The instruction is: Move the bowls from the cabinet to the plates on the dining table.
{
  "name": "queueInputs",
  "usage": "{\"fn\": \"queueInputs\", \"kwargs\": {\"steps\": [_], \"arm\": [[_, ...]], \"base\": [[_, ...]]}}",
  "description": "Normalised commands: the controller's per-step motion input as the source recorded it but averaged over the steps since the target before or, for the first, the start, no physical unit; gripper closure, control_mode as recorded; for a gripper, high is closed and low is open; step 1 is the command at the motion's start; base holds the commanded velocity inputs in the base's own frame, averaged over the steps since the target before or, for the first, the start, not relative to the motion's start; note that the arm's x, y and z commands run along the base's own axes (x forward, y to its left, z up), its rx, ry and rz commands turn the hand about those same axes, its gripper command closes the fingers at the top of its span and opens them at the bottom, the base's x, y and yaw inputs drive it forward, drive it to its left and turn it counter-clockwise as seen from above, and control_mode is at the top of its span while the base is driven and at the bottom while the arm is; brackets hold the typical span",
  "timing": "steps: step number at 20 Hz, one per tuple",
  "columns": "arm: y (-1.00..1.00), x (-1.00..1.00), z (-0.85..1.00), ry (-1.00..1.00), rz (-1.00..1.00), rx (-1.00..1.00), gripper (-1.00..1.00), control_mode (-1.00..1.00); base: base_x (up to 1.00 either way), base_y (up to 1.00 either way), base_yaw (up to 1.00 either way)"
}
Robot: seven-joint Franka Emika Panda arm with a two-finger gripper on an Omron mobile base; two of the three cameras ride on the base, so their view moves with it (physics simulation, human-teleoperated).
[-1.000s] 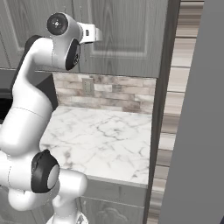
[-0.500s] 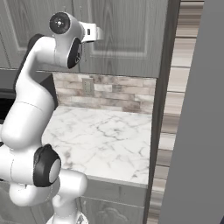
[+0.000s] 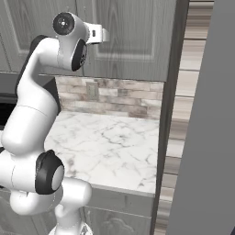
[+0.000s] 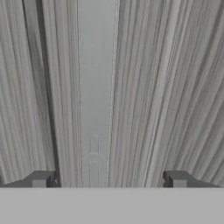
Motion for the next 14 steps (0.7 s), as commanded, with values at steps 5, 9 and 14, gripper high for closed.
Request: {"fn": "queueInputs", "kwargs": {"steps": [5,9,14], "arm": [[0.03,0.18,-0.09,0.0,0.0,0.0,1.0,-1.0],[0.07,0.23,-0.15,0.0,0.0,0.0,1.0,-1.0],[0.05,0.22,-0.16,0.0,0.0,0.0,1.0,-1.0]], "base": [[0.0,0.0,0.0],[0.0,0.0,0.0],[0.0,0.0,0.0]]}}
